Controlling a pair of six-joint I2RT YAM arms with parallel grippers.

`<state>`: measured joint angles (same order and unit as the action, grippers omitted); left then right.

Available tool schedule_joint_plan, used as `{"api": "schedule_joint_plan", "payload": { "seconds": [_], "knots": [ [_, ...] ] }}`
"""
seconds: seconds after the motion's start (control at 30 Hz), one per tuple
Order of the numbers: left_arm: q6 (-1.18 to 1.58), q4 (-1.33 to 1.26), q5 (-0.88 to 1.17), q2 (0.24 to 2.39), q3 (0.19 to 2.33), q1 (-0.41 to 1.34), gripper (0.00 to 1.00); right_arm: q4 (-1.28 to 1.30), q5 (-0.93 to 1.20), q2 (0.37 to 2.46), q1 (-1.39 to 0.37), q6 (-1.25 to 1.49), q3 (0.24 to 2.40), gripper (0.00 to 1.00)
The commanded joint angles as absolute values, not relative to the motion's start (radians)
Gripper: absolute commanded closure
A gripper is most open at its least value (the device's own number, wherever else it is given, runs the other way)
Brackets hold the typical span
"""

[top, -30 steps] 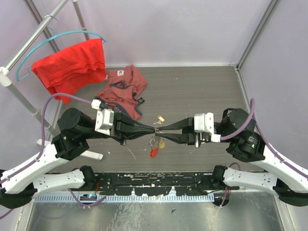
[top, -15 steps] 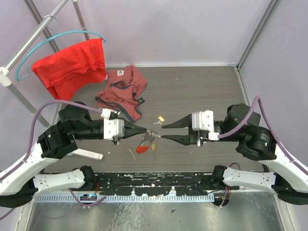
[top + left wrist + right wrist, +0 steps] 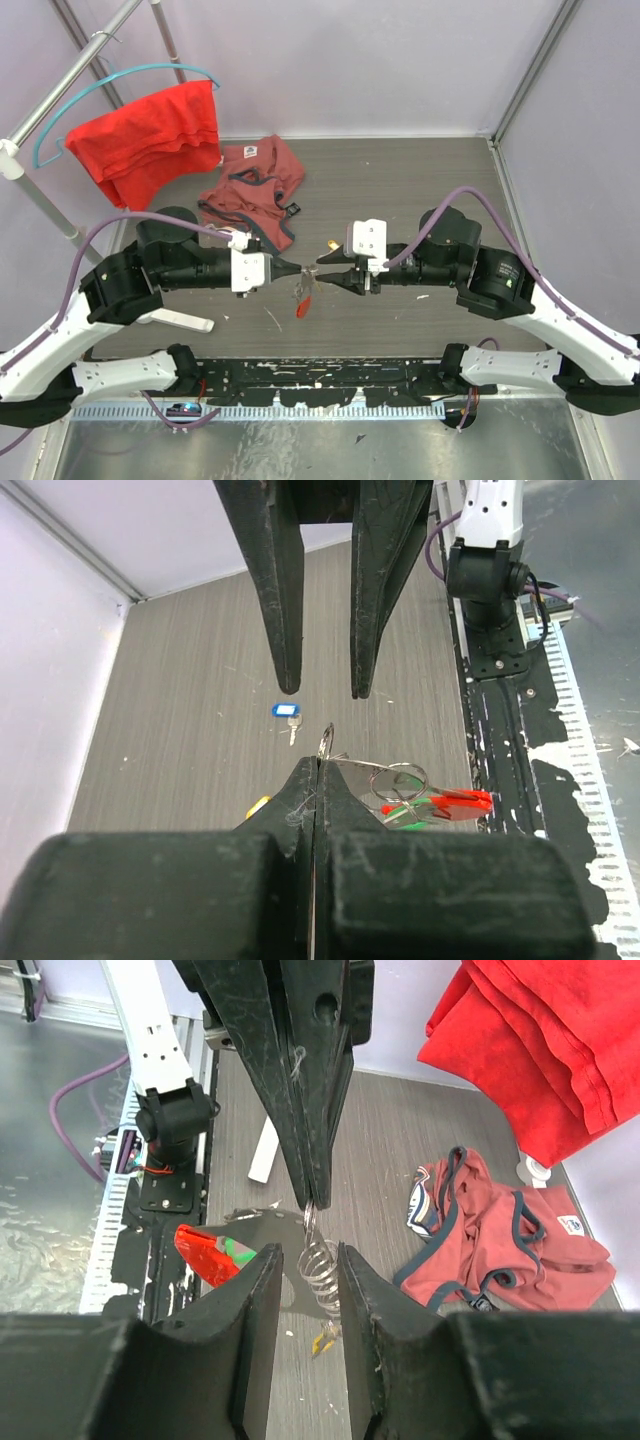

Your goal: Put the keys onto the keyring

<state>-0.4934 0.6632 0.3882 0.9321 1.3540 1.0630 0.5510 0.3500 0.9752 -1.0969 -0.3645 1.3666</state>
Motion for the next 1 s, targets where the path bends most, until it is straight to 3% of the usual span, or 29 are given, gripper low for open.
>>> {"api": "schedule_joint_plan", "payload": {
  "seconds": [0.0,0.53,0.97],
  "knots": [
    [-0.491,0.586,0.366,0.898,1.327,1.067,1.0,0.5,0.326,0.937,-1.098,-0.369,1.366,0.67],
    [0.045,-0.445,0.338,0.718,0.852,1.067,1.0,0.228,0.358,0.823,-1.098,-0.321,1.24,0.67],
    [0.18,-0.655,0.38,0.753,0.802,1.067,1.0,0.165,0.367,0.808,-1.098,-0.296,1.21,0.72]
  ]
}}
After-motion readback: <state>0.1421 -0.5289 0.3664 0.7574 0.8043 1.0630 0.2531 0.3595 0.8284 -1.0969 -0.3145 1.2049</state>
